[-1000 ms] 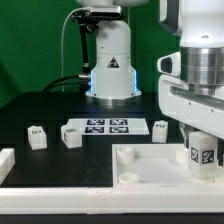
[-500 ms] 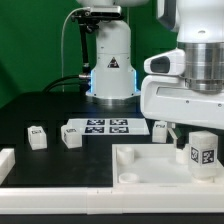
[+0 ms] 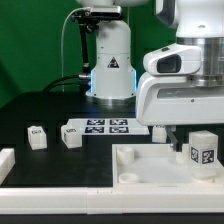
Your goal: Assemble one leg
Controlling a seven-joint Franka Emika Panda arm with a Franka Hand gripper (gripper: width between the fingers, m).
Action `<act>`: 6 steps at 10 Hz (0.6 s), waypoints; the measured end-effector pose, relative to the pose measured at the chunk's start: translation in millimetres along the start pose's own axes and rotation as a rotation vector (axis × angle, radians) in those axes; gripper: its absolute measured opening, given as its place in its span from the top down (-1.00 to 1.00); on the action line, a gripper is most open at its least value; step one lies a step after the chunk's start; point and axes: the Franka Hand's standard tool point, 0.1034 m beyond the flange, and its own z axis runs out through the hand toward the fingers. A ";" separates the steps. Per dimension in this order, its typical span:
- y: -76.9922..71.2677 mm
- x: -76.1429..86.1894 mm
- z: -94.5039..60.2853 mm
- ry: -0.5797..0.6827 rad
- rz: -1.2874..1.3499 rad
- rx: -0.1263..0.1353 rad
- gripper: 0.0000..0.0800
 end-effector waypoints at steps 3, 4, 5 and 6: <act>0.8 -0.4 0.9 -0.001 0.000 -0.001 0.07; 0.8 -0.4 1.0 -0.002 0.000 -0.001 0.27; 0.8 -0.4 1.0 -0.002 0.001 -0.001 0.27; 0.7 -0.4 1.2 -0.002 0.037 0.000 0.27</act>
Offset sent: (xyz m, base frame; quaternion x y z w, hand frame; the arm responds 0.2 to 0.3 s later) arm 0.0000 0.0000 0.0000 0.0000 0.0000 0.0000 1.0000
